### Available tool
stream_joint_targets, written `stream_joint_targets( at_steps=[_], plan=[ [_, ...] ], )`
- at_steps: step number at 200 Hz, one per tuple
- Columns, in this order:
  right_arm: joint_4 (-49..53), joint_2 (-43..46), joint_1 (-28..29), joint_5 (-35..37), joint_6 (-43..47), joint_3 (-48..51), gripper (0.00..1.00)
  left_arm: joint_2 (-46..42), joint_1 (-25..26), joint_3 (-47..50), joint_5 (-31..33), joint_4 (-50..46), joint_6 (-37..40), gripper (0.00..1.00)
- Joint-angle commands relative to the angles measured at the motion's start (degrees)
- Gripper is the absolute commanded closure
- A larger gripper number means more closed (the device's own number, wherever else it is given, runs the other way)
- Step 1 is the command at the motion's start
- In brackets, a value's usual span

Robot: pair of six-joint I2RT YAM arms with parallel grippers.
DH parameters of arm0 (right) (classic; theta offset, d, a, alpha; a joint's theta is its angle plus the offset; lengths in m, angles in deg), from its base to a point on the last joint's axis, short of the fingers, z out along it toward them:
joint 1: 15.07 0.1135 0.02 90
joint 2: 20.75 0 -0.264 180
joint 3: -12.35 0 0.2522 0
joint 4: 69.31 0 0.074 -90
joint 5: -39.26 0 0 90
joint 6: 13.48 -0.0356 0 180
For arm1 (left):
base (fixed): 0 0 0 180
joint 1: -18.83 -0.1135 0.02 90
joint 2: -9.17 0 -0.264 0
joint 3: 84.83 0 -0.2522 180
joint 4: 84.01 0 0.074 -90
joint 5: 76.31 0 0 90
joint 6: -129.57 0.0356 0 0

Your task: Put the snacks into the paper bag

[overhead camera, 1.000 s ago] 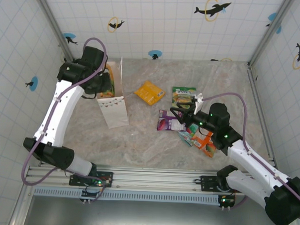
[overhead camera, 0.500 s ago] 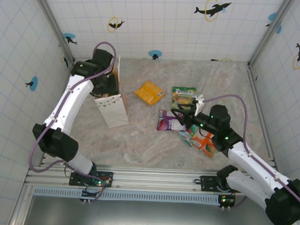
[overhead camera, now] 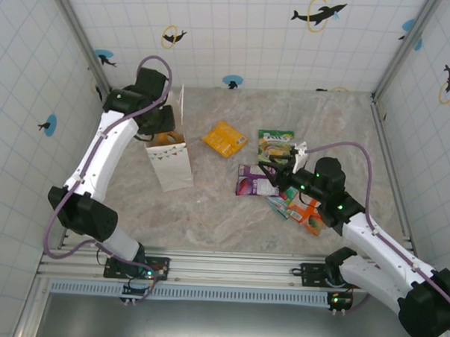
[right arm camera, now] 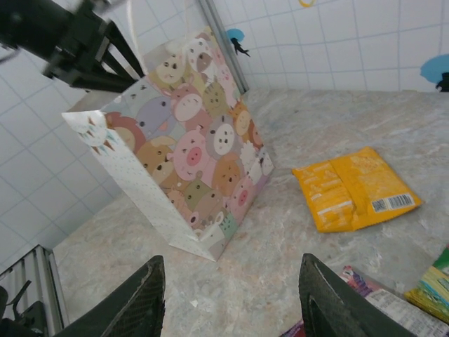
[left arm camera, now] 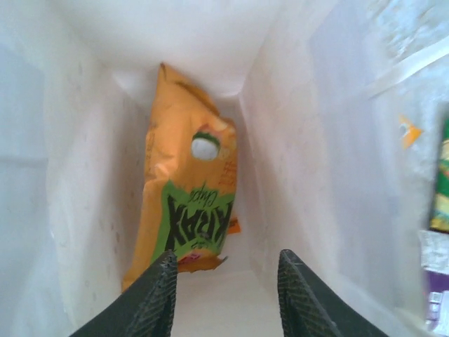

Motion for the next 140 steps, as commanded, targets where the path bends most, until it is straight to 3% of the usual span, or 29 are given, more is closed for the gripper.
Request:
stream_joint_targets(
  at_steps=[1,50,86,113,140],
  plan=[
    [4.1,0.0,0.5,4.7,-1.3,-1.1,0.48,-3.6,-0.5,-3.4,-3.6,2.9,0.6,0.57],
    [17.3,-4.5,-0.2,10.6,-2.6,-6.8,0.47,-12.9,-0.4,4.0,-12.1,11.6,4.6,0.51],
    [25.5,-9.6,-2.5,13.7,-3.9,-11.1,0.46,-19.8,-0.5,13.8,-26.8,19.5,11.6,0.49],
    [29.0,-13.7,-7.0,11.9,-5.0,-13.0,0.46,-23.8,-0.5,22.0,-37.0,25.3,14.7,0.46],
    [31.9,-19.0,-10.8,7.8,-5.1,-15.2,0.45,-24.7,-0.4,25.1,-43.0,26.5,16.0,0.46]
  ],
)
